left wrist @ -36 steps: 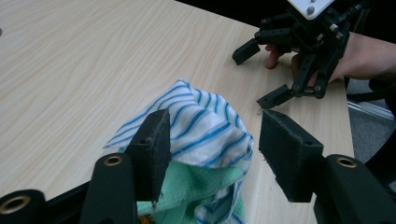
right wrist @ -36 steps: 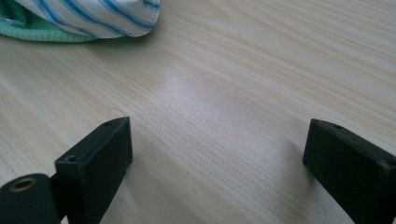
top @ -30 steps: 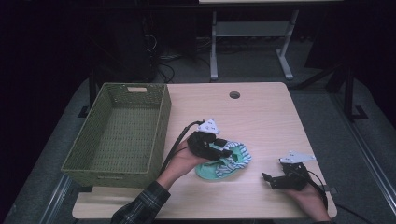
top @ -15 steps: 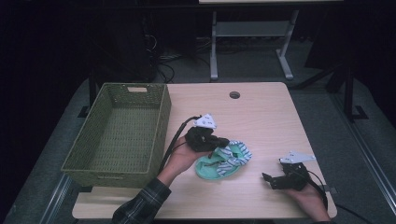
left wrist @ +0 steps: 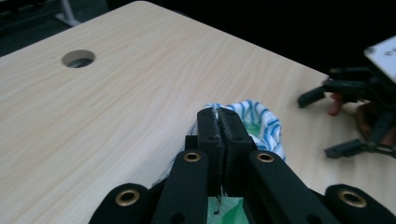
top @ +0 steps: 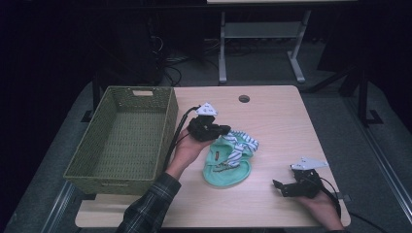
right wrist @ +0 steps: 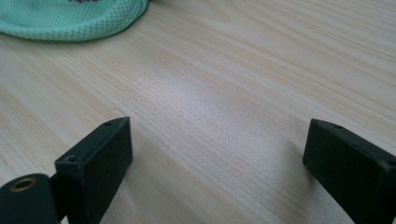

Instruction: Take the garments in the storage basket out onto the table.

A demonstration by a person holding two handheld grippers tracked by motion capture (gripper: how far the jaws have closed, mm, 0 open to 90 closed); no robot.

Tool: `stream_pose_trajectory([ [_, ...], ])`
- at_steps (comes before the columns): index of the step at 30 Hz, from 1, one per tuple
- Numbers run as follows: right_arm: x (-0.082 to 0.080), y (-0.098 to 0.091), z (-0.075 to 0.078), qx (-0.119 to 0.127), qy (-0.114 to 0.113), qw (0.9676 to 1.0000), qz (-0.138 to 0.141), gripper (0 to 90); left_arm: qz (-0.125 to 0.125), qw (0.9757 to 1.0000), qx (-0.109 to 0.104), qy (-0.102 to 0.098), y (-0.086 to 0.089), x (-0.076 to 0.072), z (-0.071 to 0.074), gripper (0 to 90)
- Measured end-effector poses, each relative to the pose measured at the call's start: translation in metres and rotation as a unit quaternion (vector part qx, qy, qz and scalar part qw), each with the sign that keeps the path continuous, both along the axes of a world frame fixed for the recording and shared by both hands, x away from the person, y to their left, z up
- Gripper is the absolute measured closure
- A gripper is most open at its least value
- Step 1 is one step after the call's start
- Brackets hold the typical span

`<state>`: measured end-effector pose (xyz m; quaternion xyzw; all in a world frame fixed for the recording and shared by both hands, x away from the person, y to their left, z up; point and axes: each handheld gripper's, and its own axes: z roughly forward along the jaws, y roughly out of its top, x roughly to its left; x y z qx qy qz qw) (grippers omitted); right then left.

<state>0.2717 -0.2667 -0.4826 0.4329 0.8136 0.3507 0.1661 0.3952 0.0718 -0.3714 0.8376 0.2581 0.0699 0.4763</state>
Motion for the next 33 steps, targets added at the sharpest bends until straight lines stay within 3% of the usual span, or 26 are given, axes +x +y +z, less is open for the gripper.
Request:
stream_pose_trajectory([
  [5,0.0,0.0,0.0,0.0,0.0,1.0,0.0,7.6,0.029,0.9995,0.008,-0.005,0.002,0.01,-0.006,87.9],
  [9,0.0,0.0,0.0,0.0,0.0,1.0,0.0,7.6,0.053,0.9982,0.027,-0.002,0.003,0.021,-0.016,87.8],
  [18,0.0,0.0,0.0,0.0,0.0,1.0,0.0,7.6,0.08,0.9952,0.054,0.013,0.008,0.034,-0.03,81.3],
  [25,0.0,0.0,0.0,0.0,0.0,1.0,0.0,7.6,0.084,0.9947,0.059,0.006,0.01,0.026,-0.026,59.5],
  [30,0.0,0.0,0.0,-0.001,-0.002,1.0,-0.003,7.9,0.074,0.9958,0.053,0.012,0.011,0.012,-0.025,59.4],
  [33,-0.001,-0.001,0.0,0.001,-0.006,1.0,-0.004,13.5,0.063,0.9966,0.049,0.019,0.013,0.004,-0.026,64.0],
])
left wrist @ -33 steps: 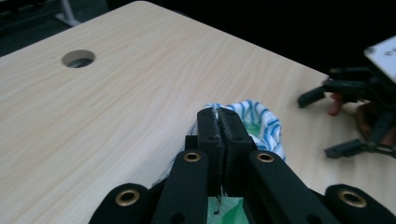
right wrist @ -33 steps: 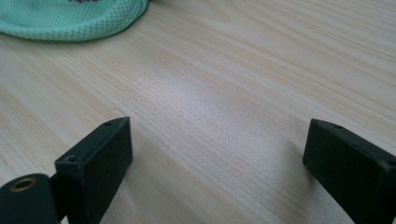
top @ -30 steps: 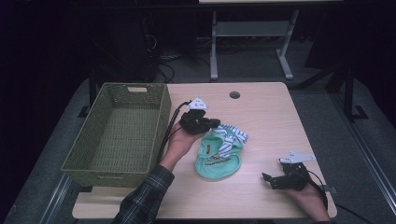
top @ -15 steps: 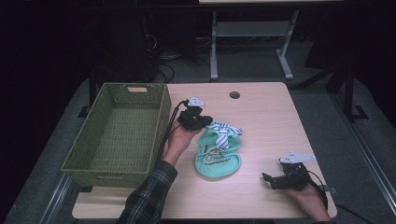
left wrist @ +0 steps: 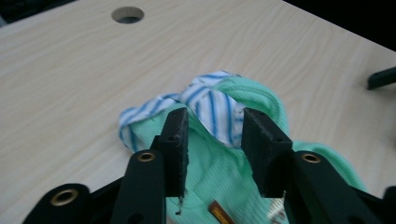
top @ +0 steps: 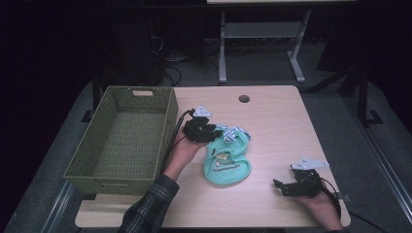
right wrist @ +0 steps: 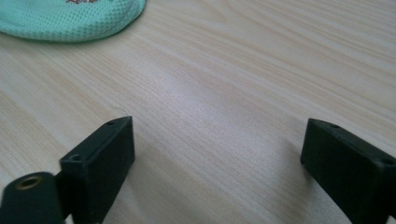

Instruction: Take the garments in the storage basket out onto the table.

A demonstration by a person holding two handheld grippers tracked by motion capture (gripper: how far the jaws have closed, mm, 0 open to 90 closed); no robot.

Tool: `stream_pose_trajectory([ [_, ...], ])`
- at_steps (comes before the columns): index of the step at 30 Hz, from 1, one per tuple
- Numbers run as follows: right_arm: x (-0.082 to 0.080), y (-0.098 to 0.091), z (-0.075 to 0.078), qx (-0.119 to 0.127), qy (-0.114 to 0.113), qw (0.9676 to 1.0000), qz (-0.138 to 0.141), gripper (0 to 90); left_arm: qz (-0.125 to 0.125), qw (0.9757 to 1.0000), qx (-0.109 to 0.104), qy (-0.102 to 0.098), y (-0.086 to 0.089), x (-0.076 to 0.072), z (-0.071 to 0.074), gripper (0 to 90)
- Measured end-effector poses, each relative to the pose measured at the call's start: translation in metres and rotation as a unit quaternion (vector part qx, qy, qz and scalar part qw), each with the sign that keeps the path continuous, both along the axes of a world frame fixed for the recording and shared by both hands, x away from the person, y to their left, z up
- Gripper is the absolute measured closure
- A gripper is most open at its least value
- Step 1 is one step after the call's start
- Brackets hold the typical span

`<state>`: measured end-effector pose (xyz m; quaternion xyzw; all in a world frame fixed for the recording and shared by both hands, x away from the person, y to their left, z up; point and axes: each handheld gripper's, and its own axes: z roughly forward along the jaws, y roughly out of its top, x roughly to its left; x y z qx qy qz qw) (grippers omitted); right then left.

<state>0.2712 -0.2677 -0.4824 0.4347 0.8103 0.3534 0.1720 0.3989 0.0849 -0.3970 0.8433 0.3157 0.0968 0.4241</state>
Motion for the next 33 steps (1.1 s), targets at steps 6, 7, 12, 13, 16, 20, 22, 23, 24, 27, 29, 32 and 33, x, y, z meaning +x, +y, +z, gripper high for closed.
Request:
stream_pose_trajectory([
  [6,-0.002,0.0,0.005,-0.005,-0.003,0.9999,0.009,31.6,-0.025,0.9996,-0.004,0.015,0.0,-0.017,-0.002,80.1],
  [7,-0.001,0.002,0.008,-0.005,-0.003,0.9999,0.014,39.0,-0.029,0.9993,-0.006,0.022,0.0,-0.021,-0.004,83.6],
  [12,0.002,0.006,0.014,0.004,-0.008,0.9998,0.02,49.6,-0.038,0.9986,-0.012,0.034,-0.001,-0.03,-0.007,89.4],
  [13,0.005,0.008,0.017,0.005,-0.007,0.9997,0.024,53.8,-0.043,0.9984,-0.01,0.035,-0.002,-0.035,-0.009,89.4],
  [16,0.012,0.012,0.021,0.01,-0.007,0.9995,0.029,56.8,-0.051,0.9978,-0.011,0.04,-0.003,-0.042,-0.012,89.4],
  [20,0.02,0.016,0.026,0.009,-0.005,0.9995,0.031,58.8,-0.061,0.9971,-0.01,0.045,-0.003,-0.051,-0.015,89.3],
  [22,0.025,0.019,0.029,0.012,-0.005,0.9994,0.032,60.9,-0.07,0.9966,-0.003,0.044,-0.003,-0.056,-0.017,89.0],
  [23,0.028,0.02,0.031,0.014,-0.004,0.9993,0.034,61.2,-0.072,0.9963,-0.003,0.046,-0.003,-0.058,-0.018,88.9],
  [24,0.031,0.021,0.032,0.013,-0.004,0.9993,0.035,61.4,-0.074,0.9961,-0.001,0.048,-0.002,-0.061,-0.019,88.3],
  [27,0.045,0.025,0.037,0.016,0.0,0.9991,0.04,64.4,-0.082,0.9953,-0.001,0.05,0.0,-0.069,-0.022,86.1],
  [29,0.048,0.027,0.039,0.017,0.002,0.999,0.042,64.8,-0.086,0.9951,0.0,0.05,0.0,-0.07,-0.023,84.2],
  [32,0.061,0.031,0.039,0.021,0.006,0.9987,0.046,65.9,-0.093,0.9944,0.006,0.051,0.0,-0.076,-0.026,81.5],
  [33,0.068,0.034,0.04,0.024,0.006,0.9986,0.046,66.5,-0.097,0.9937,0.009,0.056,0.0,-0.08,-0.029,80.5],
])
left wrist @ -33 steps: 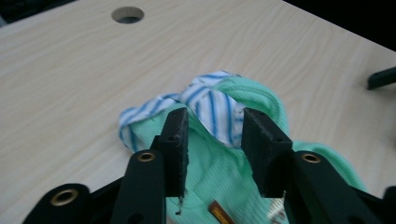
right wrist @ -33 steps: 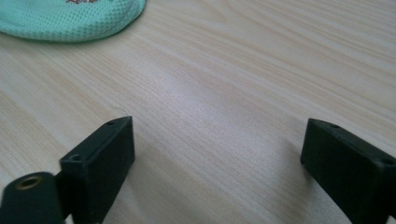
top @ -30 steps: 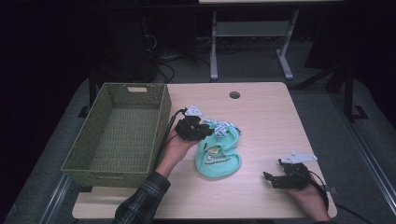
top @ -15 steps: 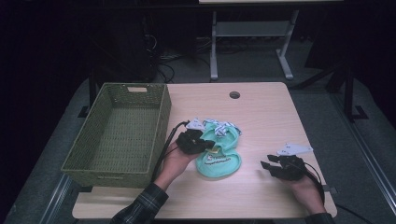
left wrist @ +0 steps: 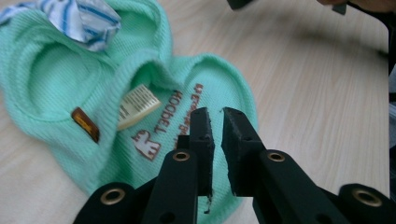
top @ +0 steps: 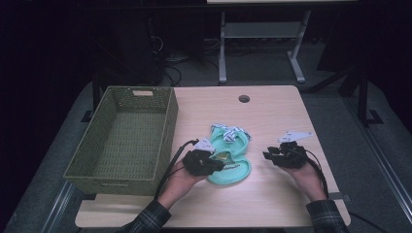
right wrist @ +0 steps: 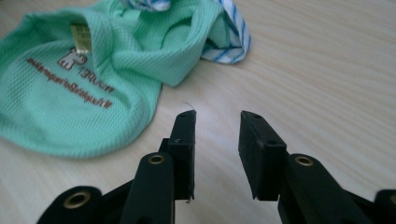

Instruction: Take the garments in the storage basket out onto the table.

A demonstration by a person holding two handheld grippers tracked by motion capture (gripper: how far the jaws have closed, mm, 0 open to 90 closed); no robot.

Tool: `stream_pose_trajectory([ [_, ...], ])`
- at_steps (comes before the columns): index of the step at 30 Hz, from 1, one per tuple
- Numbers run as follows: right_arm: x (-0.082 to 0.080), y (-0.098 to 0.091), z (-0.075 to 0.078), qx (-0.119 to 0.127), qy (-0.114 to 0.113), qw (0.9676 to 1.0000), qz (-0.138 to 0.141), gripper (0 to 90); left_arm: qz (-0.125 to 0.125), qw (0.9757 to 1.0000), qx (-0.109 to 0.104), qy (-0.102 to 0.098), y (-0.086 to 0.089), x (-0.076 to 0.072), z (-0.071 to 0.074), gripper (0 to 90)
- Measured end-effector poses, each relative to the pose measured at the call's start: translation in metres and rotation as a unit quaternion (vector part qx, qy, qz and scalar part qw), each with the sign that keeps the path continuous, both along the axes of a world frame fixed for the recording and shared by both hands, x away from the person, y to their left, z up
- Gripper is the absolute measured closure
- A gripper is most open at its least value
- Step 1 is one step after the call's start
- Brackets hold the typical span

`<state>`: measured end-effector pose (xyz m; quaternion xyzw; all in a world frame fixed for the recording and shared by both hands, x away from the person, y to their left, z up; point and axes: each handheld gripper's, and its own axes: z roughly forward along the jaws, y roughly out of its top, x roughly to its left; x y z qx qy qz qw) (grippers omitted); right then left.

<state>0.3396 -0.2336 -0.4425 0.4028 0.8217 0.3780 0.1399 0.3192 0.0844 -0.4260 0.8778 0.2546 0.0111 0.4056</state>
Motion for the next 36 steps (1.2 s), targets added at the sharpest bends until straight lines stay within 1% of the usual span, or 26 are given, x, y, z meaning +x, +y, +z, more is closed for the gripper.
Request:
stream_pose_trajectory([
  [2,0.004,0.001,0.0,0.005,-0.003,1.0,0.001,66.6,-0.002,1.0,0.001,-0.001,0.0,-0.002,-0.002,79.9],
  [3,0.008,0.003,0.0,0.002,0.007,1.0,-0.001,66.4,-0.004,1.0,0.003,0.0,0.0,-0.003,-0.003,79.1],
  [4,0.016,0.006,0.002,0.002,-0.001,1.0,-0.002,66.9,-0.004,1.0,0.003,0.001,-0.001,-0.005,-0.005,77.5],
  [5,0.016,0.006,0.002,0.002,-0.001,1.0,-0.002,66.9,-0.007,1.0,0.005,0.001,-0.001,-0.006,-0.007,77.5],
  [6,0.02,0.007,0.003,0.009,-0.001,1.0,-0.001,66.3,-0.009,0.9999,0.007,0.003,-0.002,-0.007,-0.009,77.0],
  [7,0.029,0.011,0.005,0.004,0.001,1.0,-0.001,66.5,-0.01,0.9999,0.008,0.005,-0.002,-0.007,-0.011,75.8],
  [9,0.033,0.013,0.007,0.01,-0.003,0.9999,0.0,65.9,-0.012,0.9999,0.009,0.008,-0.004,-0.008,-0.014,75.0],
  [10,0.042,0.018,0.012,0.011,-0.002,0.9999,0.001,65.6,-0.016,0.9998,0.014,0.006,-0.006,-0.008,-0.017,74.3],
  [11,0.042,0.018,0.012,0.011,-0.002,0.9999,0.001,65.6,-0.016,0.9998,0.014,0.006,-0.006,-0.008,-0.017,73.9],
  [12,0.05,0.023,0.016,0.009,0.0,1.0,0.002,65.4,-0.018,0.9997,0.016,0.008,-0.007,-0.008,-0.018,73.8],
  [13,0.05,0.023,0.016,0.009,0.0,1.0,0.002,65.4,-0.02,0.9996,0.019,0.009,-0.007,-0.008,-0.02,73.8],
  [14,0.058,0.028,0.02,0.016,0.002,0.9999,0.004,65.1,-0.021,0.9995,0.022,0.008,-0.008,-0.008,-0.023,73.3],
  [16,0.061,0.03,0.021,0.014,0.001,0.9999,0.006,65.3,-0.022,0.9994,0.026,0.009,-0.009,-0.008,-0.025,73.3],
  [17,0.065,0.033,0.021,0.02,-0.003,0.9998,0.008,65.0,-0.027,0.9992,0.03,0.008,-0.009,-0.008,-0.026,73.3],
  [18,0.074,0.039,0.021,0.019,0.007,0.9997,0.009,65.0,-0.029,0.999,0.032,0.009,-0.01,-0.008,-0.027,73.0],
  [20,0.077,0.042,0.02,0.022,0.001,0.9997,0.01,65.1,-0.03,0.9991,0.029,0.01,-0.011,-0.008,-0.027,72.8],
  [21,0.082,0.045,0.019,0.027,0.01,0.9995,0.013,64.6,-0.027,0.9992,0.026,0.013,-0.012,-0.009,-0.028,72.8],
  [22,0.09,0.052,0.016,0.022,0.017,0.9994,0.018,63.8,-0.03,0.9991,0.029,0.012,-0.012,-0.009,-0.028,71.1],
  [24,0.092,0.054,0.014,0.022,0.016,0.9994,0.02,63.9,-0.034,0.999,0.028,0.01,-0.012,-0.01,-0.028,70.5],
  [25,0.096,0.058,0.011,0.026,0.016,0.9993,0.023,62.9,-0.034,0.9991,0.025,0.01,-0.013,-0.01,-0.028,67.6],
  [26,0.099,0.06,0.009,0.024,0.03,0.9989,0.028,61.4,-0.038,0.9989,0.026,0.006,-0.014,-0.01,-0.028,66.1],
  [30,0.103,0.067,0.004,0.023,0.037,0.9985,0.032,61.0,-0.039,0.9989,0.026,0.01,-0.016,-0.01,-0.031,63.3],
  [32,0.106,0.07,0.001,0.016,0.041,0.9985,0.032,61.1,-0.047,0.9982,0.035,0.009,-0.017,-0.009,-0.032,62.5],
  [33,0.108,0.071,-0.001,0.016,0.046,0.9982,0.033,63.6,-0.046,0.9983,0.034,0.01,-0.017,-0.009,-0.033,62.6],
  [35,0.111,0.073,-0.005,0.009,0.049,0.9981,0.035,72.1,-0.052,0.9975,0.047,0.011,-0.019,-0.01,-0.036,65.7],
  [36,0.111,0.073,-0.005,0.007,0.052,0.998,0.035,76.2,-0.055,0.9969,0.056,0.005,-0.019,-0.009,-0.036,69.7],
])
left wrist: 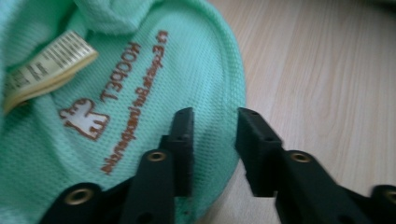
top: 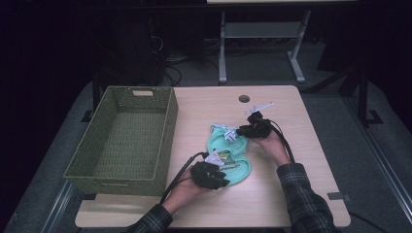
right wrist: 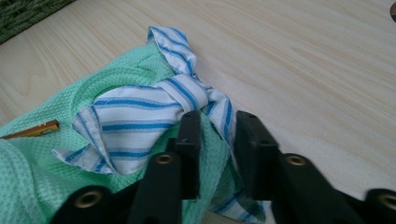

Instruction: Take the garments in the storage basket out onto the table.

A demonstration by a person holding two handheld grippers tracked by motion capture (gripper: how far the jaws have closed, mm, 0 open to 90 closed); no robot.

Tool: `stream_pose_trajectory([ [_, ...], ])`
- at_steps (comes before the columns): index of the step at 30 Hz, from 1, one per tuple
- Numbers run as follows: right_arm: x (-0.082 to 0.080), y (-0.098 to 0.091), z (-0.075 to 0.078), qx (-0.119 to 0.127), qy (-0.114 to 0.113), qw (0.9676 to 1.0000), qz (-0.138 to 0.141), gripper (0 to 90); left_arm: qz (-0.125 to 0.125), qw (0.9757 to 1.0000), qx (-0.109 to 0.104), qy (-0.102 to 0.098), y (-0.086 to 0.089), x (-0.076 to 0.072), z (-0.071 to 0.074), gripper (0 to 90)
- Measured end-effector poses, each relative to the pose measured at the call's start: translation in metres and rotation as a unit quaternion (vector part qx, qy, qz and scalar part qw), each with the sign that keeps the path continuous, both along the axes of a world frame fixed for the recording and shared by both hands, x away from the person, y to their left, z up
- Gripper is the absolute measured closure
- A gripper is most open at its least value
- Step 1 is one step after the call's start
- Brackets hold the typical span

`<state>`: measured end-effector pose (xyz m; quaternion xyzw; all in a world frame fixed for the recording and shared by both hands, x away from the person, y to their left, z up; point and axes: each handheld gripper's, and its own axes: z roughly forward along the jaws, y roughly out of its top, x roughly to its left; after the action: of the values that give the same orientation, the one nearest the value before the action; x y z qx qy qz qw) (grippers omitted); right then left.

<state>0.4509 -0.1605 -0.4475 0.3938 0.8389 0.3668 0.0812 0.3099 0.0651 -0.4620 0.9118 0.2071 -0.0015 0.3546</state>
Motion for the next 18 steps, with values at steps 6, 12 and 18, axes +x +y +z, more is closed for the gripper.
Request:
stream_pose_trajectory([
  [6,0.0,-0.002,0.0,-0.009,-0.005,0.9999,0.0,84.7,-0.002,0.9999,0.01,0.001,0.0,0.001,0.001,85.6],
  [12,-0.002,-0.016,0.011,-0.021,-0.026,0.9993,-0.018,84.8,-0.019,0.9996,0.004,0.018,0.004,-0.006,0.004,86.0],
  [18,-0.001,-0.032,0.011,-0.039,-0.03,0.9983,-0.033,84.7,-0.034,0.9989,-0.009,0.03,0.003,-0.012,0.005,85.6],
])
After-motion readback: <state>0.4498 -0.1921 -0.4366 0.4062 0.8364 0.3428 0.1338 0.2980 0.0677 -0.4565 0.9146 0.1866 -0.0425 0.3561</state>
